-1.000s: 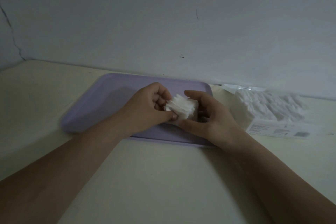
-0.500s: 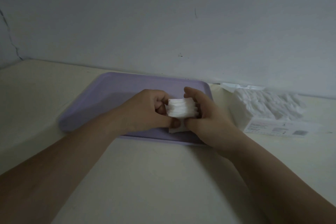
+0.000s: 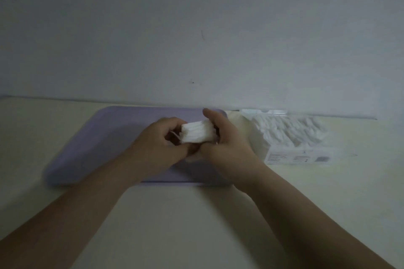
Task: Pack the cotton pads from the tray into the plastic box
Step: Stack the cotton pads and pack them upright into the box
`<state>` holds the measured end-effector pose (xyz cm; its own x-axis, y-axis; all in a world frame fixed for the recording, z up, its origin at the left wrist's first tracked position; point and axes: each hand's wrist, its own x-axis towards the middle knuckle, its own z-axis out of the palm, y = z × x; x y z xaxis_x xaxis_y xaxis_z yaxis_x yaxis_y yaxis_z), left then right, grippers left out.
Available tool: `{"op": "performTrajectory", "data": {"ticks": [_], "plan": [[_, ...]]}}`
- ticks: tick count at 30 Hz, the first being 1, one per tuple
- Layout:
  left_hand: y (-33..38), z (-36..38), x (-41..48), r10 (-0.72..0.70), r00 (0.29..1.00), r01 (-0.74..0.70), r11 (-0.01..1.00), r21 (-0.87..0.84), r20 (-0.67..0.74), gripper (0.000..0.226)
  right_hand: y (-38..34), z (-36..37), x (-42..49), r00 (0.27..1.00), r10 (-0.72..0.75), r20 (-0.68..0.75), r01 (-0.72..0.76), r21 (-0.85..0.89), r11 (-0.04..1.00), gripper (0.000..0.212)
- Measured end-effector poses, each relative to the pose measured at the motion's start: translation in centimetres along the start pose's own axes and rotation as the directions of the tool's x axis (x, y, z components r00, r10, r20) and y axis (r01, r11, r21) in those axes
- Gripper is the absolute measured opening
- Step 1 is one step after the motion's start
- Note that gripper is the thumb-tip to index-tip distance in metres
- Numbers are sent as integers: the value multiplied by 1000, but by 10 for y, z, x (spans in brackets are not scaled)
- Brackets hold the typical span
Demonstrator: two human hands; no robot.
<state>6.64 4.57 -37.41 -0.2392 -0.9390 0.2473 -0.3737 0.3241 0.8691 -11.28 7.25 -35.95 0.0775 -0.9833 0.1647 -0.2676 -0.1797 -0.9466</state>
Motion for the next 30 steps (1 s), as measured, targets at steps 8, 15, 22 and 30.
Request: {"op": "performTrajectory", "data": {"ticks": [8, 15, 22, 30], "plan": [[45, 20, 13, -18, 999, 28, 970, -242, 42, 23, -28, -54, 2, 1000, 8, -15, -8, 41, 999, 66], [87, 84, 31, -9, 995, 38, 954, -297, 97, 16, -21, -137, -26, 1000, 28, -12, -27, 46, 999, 26], [116, 151, 53, -18, 985, 76, 936, -345, 170, 18, -2, -179, -34, 955, 68, -288, -50, 67, 996, 24], [115, 174, 71, 110, 991, -115, 992, 59, 70, 17, 9, -223, -34, 723, 51, -689, -45, 27, 999, 25]]}}
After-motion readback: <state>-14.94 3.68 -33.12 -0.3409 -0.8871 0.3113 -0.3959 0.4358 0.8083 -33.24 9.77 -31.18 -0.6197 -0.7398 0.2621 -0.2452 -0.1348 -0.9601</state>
